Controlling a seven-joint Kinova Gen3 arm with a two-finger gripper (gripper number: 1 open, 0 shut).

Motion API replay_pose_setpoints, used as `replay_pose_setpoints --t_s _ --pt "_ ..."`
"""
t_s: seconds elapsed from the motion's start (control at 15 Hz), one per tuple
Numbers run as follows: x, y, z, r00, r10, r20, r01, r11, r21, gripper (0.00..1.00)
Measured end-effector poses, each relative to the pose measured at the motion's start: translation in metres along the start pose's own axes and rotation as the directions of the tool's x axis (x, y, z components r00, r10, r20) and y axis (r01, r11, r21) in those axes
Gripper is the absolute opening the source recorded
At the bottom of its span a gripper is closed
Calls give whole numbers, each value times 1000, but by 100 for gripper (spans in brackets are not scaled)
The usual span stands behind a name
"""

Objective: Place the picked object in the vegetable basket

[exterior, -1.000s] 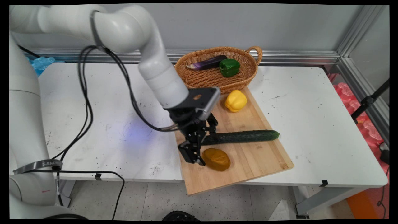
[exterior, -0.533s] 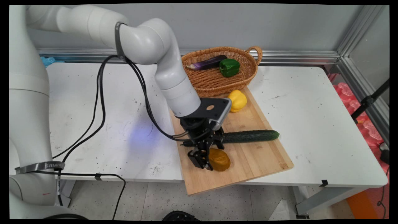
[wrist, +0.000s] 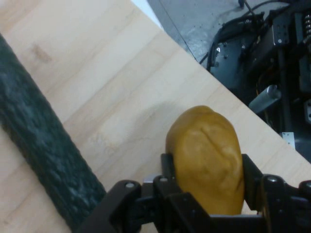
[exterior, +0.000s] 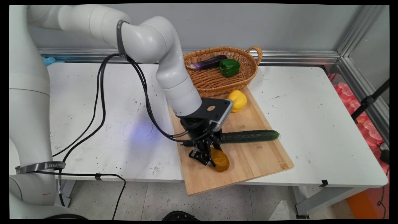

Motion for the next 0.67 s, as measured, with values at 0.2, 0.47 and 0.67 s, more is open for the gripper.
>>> replay_pose_setpoints --t_s 0.2,0.47,0.67 --pt "7 3 -22 1000 -5 -19 5 1000 18 0" --pt "16 6 -64 995 -63 -71 67 997 49 0" --pt "14 5 -105 982 -151 -118 161 983 87 0"
